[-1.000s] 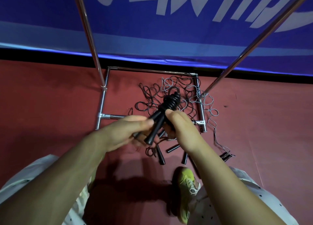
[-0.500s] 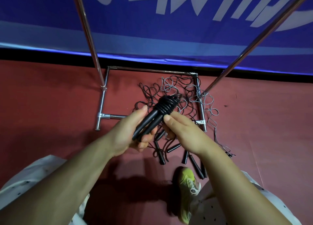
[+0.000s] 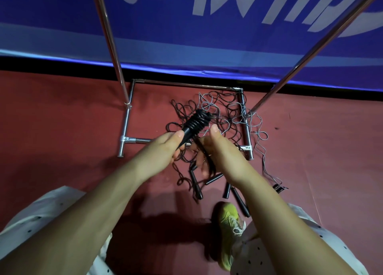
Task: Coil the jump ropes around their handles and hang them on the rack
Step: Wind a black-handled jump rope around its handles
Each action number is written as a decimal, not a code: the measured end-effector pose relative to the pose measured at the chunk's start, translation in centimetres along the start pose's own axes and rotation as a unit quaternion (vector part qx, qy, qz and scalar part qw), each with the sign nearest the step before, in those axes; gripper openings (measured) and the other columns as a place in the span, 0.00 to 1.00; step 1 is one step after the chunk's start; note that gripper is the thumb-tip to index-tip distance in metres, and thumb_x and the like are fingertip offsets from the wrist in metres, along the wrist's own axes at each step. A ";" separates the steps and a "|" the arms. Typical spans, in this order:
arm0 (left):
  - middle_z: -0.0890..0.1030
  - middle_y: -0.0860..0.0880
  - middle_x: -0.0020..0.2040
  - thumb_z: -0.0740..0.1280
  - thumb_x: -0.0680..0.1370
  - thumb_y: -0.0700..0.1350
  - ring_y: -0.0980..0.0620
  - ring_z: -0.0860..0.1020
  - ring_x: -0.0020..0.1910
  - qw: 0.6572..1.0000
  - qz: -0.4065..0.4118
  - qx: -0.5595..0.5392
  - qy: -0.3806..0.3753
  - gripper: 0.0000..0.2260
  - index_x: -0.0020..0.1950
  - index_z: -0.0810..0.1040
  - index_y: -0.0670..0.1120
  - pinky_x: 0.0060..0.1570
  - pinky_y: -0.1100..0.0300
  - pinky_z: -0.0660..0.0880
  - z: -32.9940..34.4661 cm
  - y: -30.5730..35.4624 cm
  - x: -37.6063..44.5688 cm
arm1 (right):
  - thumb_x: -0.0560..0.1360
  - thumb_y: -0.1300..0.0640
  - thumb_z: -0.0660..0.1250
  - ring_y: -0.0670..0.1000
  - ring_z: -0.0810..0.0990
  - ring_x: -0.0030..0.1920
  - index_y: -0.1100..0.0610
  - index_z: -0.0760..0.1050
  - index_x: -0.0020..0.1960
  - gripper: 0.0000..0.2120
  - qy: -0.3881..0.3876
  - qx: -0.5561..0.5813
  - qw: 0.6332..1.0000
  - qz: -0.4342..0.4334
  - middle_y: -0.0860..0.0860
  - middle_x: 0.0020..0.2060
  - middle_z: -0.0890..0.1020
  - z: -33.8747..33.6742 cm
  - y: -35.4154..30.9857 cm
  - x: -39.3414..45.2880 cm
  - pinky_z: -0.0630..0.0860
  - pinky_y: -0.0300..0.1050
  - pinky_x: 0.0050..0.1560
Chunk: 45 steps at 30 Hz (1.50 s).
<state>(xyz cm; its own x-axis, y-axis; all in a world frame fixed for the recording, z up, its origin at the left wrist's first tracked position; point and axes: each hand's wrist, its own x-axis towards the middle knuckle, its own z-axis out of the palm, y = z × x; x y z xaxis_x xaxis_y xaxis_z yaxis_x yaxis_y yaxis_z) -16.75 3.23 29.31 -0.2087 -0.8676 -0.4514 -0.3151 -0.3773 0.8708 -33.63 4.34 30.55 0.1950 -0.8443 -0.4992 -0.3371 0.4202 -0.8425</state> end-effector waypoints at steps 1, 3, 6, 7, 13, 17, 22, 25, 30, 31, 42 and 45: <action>0.72 0.53 0.33 0.56 0.78 0.59 0.52 0.70 0.34 1.000 0.001 0.020 0.003 0.17 0.40 0.74 0.49 0.42 0.57 0.69 -0.2 -0.2 0.1 | 0.67 0.22 0.46 0.54 0.74 0.25 0.61 0.79 0.48 0.45 -0.009 0.011 1.000 0.010 0.58 0.33 0.79 0.1 0.1 0.0 0.69 0.48 0.33; 0.73 0.53 0.35 0.57 0.74 0.61 0.52 0.70 0.36 0.999 -0.002 0.051 0.004 0.16 0.39 0.73 0.51 0.44 0.55 0.68 -0.4 -0.3 0.2 | 0.65 0.20 0.48 0.51 0.69 0.23 0.60 0.78 0.51 0.46 -0.028 0.034 0.999 0.028 0.58 0.36 0.78 0.1 0.0 -0.1 0.64 0.47 0.31; 0.75 0.53 0.37 0.63 0.74 0.59 0.54 0.71 0.36 0.997 0.007 0.079 -0.006 0.11 0.43 0.74 0.52 0.41 0.56 0.68 -0.3 -0.2 0.1 | 0.73 0.27 0.52 0.48 0.65 0.22 0.59 0.77 0.46 0.36 -0.021 0.049 0.998 0.020 0.51 0.29 0.76 -0.1 -0.7 -0.3 0.60 0.41 0.27; 0.77 0.53 0.39 0.65 0.75 0.57 0.54 0.73 0.38 0.996 0.009 0.085 -0.009 0.09 0.47 0.75 0.53 0.42 0.55 0.70 -0.3 -0.1 0.1 | 0.76 0.32 0.53 0.48 0.64 0.22 0.56 0.77 0.41 0.29 -0.007 0.038 0.999 0.008 0.48 0.25 0.73 0.0 -0.9 -0.5 0.58 0.40 0.26; 0.77 0.56 0.33 0.72 0.73 0.48 0.58 0.74 0.32 0.997 0.028 0.069 -0.016 0.08 0.44 0.73 0.51 0.35 0.61 0.69 -0.1 0.4 -0.3 | 0.78 0.43 0.59 0.41 0.60 0.23 0.46 0.71 0.25 0.24 0.044 -0.027 0.997 -0.057 0.42 0.22 0.64 0.6 -1.1 -0.3 0.58 0.40 0.29; 0.81 0.49 0.36 0.65 0.75 0.58 0.53 0.78 0.32 0.978 -0.052 -0.116 -0.164 0.17 0.42 0.79 0.44 0.34 0.64 0.74 -0.7 0.6 -0.7 | 0.77 0.48 0.58 0.40 0.66 0.22 0.50 0.74 0.29 0.19 0.022 0.042 0.992 -0.114 0.43 0.21 0.69 0.8 -1.6 -0.8 0.62 0.37 0.29; 0.80 0.30 0.39 0.52 0.77 0.67 0.40 0.82 0.36 0.759 -0.145 -0.469 -0.427 0.39 0.52 0.77 0.28 0.39 0.54 0.79 0.4 1.7 -2.0 | 0.72 0.51 0.55 0.42 0.64 0.20 0.59 0.66 0.35 0.13 -0.010 0.146 0.979 -0.144 0.46 0.18 0.67 0.4 -1.9 -1.6 0.60 0.33 0.23; 0.72 0.45 0.23 0.50 0.72 0.65 0.51 0.68 0.19 0.874 -0.126 -0.345 -0.319 0.32 0.35 0.79 0.39 0.22 0.65 0.65 0.5 1.8 -1.8 | 0.73 0.49 0.56 0.44 0.66 0.23 0.59 0.66 0.37 0.14 0.008 0.111 0.983 -0.145 0.46 0.21 0.70 0.1 -1.9 -1.5 0.62 0.37 0.27; 0.67 0.48 0.22 0.53 0.71 0.65 0.52 0.63 0.20 0.957 -0.073 -0.222 -0.174 0.28 0.36 0.75 0.41 0.22 0.65 0.62 0.6 1.2 -1.4 | 0.74 0.42 0.56 0.51 0.71 0.29 0.61 0.71 0.39 0.22 0.000 0.048 0.994 -0.094 0.53 0.29 0.73 -0.5 -1.0 -0.5 0.70 0.49 0.35; 0.68 0.48 0.22 0.54 0.72 0.66 0.52 0.64 0.20 0.964 -0.056 -0.210 -0.152 0.28 0.36 0.75 0.41 0.23 0.64 0.62 0.8 1.0 -1.3 | 0.75 0.42 0.55 0.52 0.72 0.29 0.63 0.72 0.41 0.23 -0.010 0.050 0.995 -0.084 0.54 0.30 0.73 -0.4 -1.1 -0.5 0.71 0.49 0.36; 0.70 0.52 0.23 0.52 0.80 0.61 0.55 0.67 0.23 1.000 0.010 -0.016 -0.024 0.25 0.37 0.74 0.43 0.28 0.62 0.66 -0.1 0.8 -0.4 | 0.79 0.40 0.54 0.52 0.76 0.27 0.60 0.76 0.37 0.27 0.038 0.009 0.999 -0.015 0.53 0.25 0.76 -0.2 -1.3 -0.4 0.71 0.43 0.33; 0.73 0.56 0.24 0.54 0.68 0.69 0.54 0.70 0.26 0.998 0.020 0.052 0.027 0.26 0.36 0.75 0.47 0.36 0.55 0.69 -0.3 0.0 0.2 | 0.74 0.31 0.47 0.52 0.79 0.30 0.60 0.78 0.47 0.36 -0.036 0.100 0.992 0.073 0.54 0.32 0.80 -0.4 -1.5 -0.3 0.74 0.43 0.36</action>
<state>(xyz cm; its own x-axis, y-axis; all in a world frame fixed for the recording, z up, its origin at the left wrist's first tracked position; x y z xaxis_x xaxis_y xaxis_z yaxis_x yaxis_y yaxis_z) -16.48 2.99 29.30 -0.1738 -0.8981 -0.4040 -0.4034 -0.3093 0.8612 -33.55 3.82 32.04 0.2252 -0.7468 -0.6258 -0.1787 0.5997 -0.7800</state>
